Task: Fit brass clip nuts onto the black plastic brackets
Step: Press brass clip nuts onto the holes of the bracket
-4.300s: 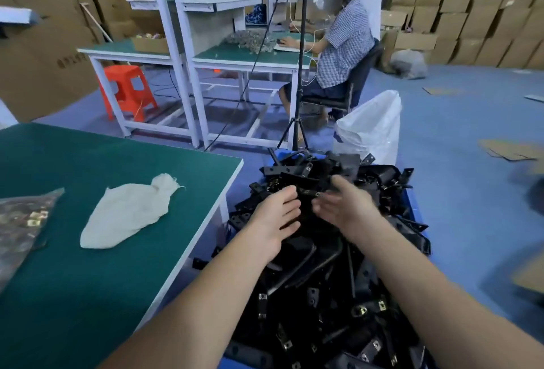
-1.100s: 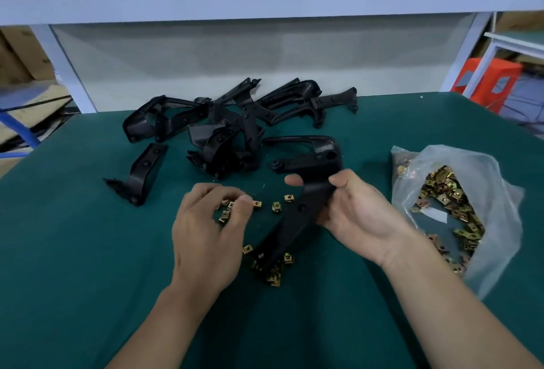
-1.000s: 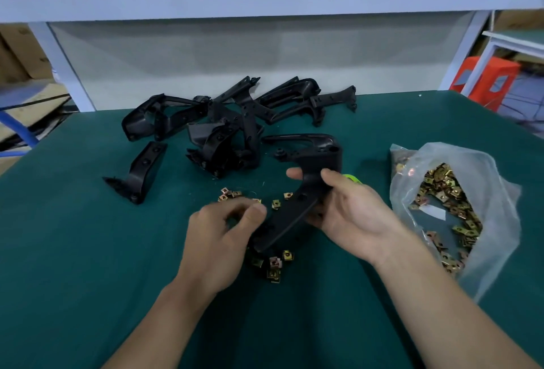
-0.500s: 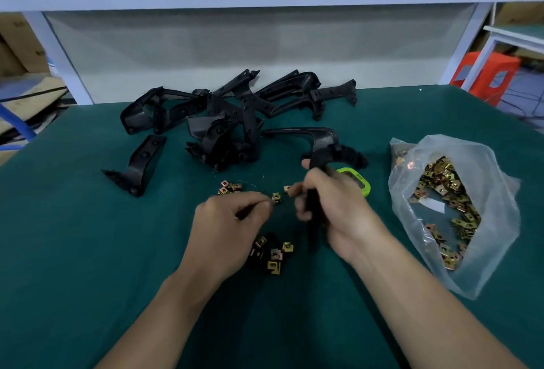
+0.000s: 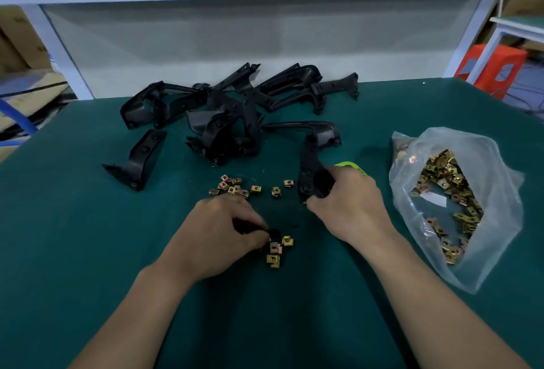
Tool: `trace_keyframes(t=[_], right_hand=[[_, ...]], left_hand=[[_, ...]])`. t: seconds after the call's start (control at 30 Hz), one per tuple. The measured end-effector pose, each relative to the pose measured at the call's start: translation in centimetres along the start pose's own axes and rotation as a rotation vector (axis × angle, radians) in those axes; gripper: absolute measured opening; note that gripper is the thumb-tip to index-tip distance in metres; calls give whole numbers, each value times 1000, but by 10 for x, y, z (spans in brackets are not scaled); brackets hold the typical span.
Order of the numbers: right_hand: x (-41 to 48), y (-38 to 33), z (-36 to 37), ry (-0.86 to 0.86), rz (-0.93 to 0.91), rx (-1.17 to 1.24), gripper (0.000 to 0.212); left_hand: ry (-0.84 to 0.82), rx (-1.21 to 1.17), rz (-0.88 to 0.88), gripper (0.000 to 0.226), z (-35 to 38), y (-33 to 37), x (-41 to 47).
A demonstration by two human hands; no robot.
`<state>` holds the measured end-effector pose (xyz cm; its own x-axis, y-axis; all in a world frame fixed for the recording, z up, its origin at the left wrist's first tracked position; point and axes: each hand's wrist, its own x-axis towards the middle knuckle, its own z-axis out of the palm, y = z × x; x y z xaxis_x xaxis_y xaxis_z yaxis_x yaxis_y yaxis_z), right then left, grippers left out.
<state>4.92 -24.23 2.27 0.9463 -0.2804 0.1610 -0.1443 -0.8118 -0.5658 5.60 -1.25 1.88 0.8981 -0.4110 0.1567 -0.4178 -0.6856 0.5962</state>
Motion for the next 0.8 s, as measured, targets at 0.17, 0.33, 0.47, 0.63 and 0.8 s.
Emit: trace_keyframes(t=[0.17, 0.33, 0.47, 0.63, 0.8], right_hand=[[-5, -5, 6, -87, -28, -66, 13], [-8, -7, 9, -69, -58, -73, 10], [-7, -7, 10, -1, -85, -79, 14], [-8, -7, 14, -58, -94, -90, 12], [-8, -9, 12, -58, -95, -93, 12]], left_hand=[[-26, -88, -50, 15, 5, 3, 0], [109, -86, -100, 20, 6, 0, -2], [20, -51, -73, 23, -1, -1, -4], [-6, -24, -113, 18, 4, 3, -1], [152, -89, -183, 24, 10, 6, -3]])
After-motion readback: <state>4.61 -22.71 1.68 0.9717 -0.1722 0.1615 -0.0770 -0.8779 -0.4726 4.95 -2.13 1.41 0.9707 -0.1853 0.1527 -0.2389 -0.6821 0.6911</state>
